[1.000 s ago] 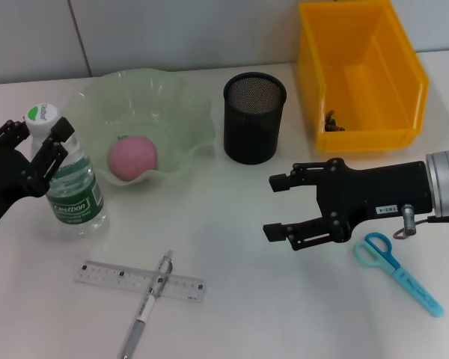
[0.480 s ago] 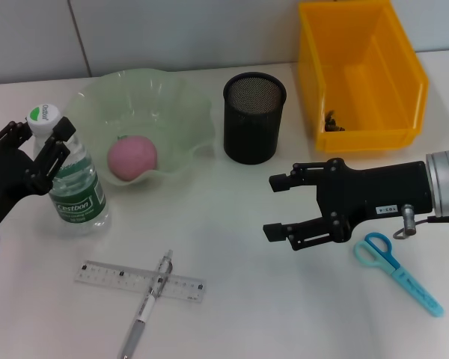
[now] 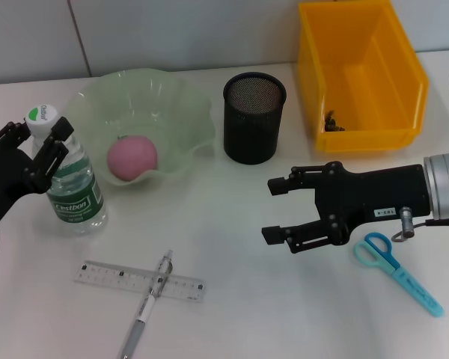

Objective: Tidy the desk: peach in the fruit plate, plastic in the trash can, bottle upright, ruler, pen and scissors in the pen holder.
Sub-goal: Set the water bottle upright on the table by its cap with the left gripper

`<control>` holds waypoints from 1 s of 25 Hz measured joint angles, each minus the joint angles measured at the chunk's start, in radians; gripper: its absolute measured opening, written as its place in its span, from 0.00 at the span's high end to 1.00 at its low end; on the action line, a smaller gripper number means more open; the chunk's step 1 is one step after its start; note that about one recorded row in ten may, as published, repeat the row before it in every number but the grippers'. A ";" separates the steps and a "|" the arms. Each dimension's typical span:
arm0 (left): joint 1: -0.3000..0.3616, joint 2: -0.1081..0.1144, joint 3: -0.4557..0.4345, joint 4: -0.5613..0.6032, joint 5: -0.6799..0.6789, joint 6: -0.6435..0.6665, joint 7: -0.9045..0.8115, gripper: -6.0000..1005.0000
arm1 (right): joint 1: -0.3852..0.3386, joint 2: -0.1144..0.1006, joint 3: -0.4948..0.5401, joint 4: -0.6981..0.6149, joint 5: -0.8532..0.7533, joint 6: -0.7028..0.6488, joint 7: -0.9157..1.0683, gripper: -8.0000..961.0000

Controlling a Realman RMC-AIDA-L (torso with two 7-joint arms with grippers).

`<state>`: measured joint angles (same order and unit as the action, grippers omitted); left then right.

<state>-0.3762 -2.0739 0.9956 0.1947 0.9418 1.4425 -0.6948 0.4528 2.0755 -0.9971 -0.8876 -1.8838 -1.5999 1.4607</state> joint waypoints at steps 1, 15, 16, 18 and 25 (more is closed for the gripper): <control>0.000 0.000 -0.002 0.000 0.000 -0.001 0.000 0.53 | 0.001 0.000 0.000 0.000 0.000 0.000 0.000 0.13; -0.007 0.000 -0.002 -0.014 0.000 -0.015 0.000 0.53 | 0.006 0.000 0.000 0.001 0.000 0.000 0.005 0.14; -0.007 0.000 -0.002 -0.014 0.000 -0.015 0.000 0.53 | 0.006 0.000 0.000 0.001 0.000 0.000 0.005 0.14; -0.007 0.000 -0.002 -0.014 0.000 -0.015 0.000 0.53 | 0.006 0.000 0.001 0.001 0.000 0.000 0.006 0.14; -0.010 0.000 0.004 -0.014 0.000 -0.015 0.000 0.53 | 0.006 0.000 0.000 0.001 0.000 0.000 0.006 0.14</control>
<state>-0.3860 -2.0739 0.9998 0.1809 0.9419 1.4276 -0.6948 0.4587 2.0755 -0.9971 -0.8866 -1.8837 -1.5999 1.4665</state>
